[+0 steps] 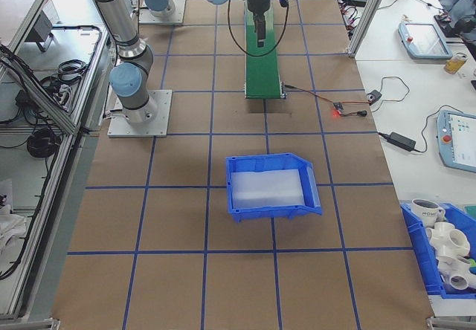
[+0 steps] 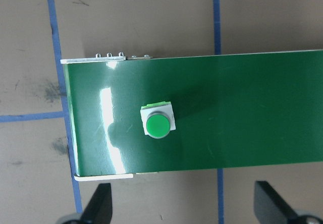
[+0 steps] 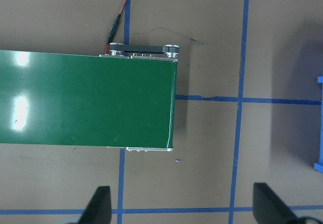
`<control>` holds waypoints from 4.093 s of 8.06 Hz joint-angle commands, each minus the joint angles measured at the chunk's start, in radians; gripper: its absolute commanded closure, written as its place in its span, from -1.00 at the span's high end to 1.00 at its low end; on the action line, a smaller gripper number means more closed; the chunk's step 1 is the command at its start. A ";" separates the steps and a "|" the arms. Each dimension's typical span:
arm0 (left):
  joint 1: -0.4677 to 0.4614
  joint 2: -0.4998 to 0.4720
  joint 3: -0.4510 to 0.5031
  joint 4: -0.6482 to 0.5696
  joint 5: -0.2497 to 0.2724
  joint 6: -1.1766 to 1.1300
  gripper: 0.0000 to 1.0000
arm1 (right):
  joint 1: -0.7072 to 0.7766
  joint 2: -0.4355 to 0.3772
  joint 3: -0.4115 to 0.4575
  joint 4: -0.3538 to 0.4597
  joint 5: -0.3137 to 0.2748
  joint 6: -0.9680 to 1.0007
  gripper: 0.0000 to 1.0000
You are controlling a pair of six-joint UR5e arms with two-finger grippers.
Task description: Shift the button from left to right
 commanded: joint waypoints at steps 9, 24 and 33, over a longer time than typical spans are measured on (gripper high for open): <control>-0.030 0.179 -0.013 -0.088 0.014 -0.120 1.00 | 0.042 0.121 0.036 -0.056 0.140 0.026 1.00; -0.030 0.218 -0.018 -0.106 0.035 -0.120 1.00 | 0.329 0.342 0.093 -0.443 0.257 0.426 1.00; -0.028 0.219 -0.027 -0.107 0.035 -0.120 1.00 | 0.305 0.440 0.095 -0.445 0.058 0.258 -0.45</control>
